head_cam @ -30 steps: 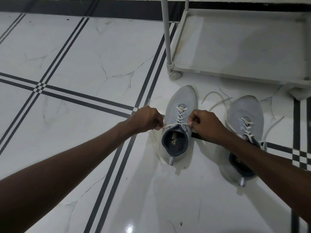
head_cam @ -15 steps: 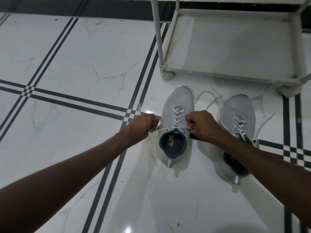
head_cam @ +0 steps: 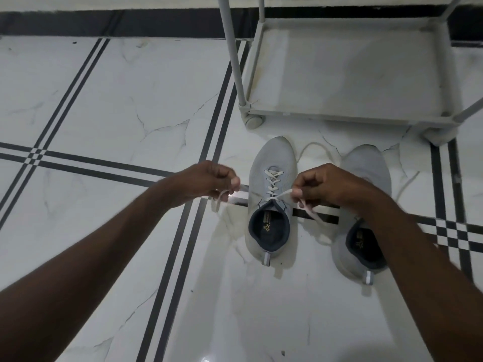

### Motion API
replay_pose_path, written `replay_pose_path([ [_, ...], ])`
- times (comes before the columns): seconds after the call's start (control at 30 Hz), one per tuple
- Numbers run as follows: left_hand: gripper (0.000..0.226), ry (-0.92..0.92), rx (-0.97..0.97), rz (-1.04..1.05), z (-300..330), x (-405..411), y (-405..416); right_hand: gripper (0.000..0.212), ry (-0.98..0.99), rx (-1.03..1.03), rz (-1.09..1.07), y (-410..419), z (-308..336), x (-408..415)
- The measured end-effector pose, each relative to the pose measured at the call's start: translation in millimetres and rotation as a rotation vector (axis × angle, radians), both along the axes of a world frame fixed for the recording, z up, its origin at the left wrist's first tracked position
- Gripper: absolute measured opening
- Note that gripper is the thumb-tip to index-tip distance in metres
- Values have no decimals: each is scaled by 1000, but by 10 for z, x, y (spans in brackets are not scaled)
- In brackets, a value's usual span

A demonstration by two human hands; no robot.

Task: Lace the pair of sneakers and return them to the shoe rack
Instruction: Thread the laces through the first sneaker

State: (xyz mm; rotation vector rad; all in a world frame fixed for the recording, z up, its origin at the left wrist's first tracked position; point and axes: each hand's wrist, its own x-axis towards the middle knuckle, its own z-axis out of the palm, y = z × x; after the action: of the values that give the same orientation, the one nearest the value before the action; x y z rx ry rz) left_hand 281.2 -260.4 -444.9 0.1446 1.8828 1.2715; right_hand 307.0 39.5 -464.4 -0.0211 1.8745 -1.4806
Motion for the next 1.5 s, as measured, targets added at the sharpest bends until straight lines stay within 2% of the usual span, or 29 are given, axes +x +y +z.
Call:
replay_pose_path([
  [0.1, 14, -44, 156, 130, -15, -21, 113, 23, -23, -141, -92, -46, -60, 56],
  [0.23, 5, -77, 247, 220, -99, -23, 330, 19, -47, -245, -212, -195, -135, 67],
  [0.37, 16, -48, 183, 357, -223, -13, 533, 14, 37, -148, -412, -368, -191, 77],
  [0.5, 21, -19, 111, 501, -331, -38, 653, 7, 167, -52, -470, -508, -268, 105],
  [0.6, 19, -68, 105, 458, -403, -66, 657, 10, 198, -56, -492, -531, -287, 116],
  [0.77, 35, -175, 218, 393, -410, -72, 660, 25, 299, 4, -454, -532, -276, 122],
  [0.9, 30, -160, 204, 445, -434, -83, 712, 31, 404, 119, -408, -580, -254, 94],
  [1.03, 20, -173, 162, 485, -490, -92, 711, 33, 451, 146, -361, -600, -270, 77],
  [1.1, 10, -193, 185, 460, -493, -88, 709, 33, 454, 137, -359, -591, -269, 62],
  [1.2, 11, -279, 265, 421, -458, -73, 694, 28, 467, 146, -346, -568, -274, 38],
  [1.33, 17, -315, 255, 395, -422, -17, 732, 17, 392, 81, -335, -549, -301, 36],
  [1.5, 22, -276, 242, 446, -454, -17, 752, 12, 109, -57, -351, -503, -424, 60],
])
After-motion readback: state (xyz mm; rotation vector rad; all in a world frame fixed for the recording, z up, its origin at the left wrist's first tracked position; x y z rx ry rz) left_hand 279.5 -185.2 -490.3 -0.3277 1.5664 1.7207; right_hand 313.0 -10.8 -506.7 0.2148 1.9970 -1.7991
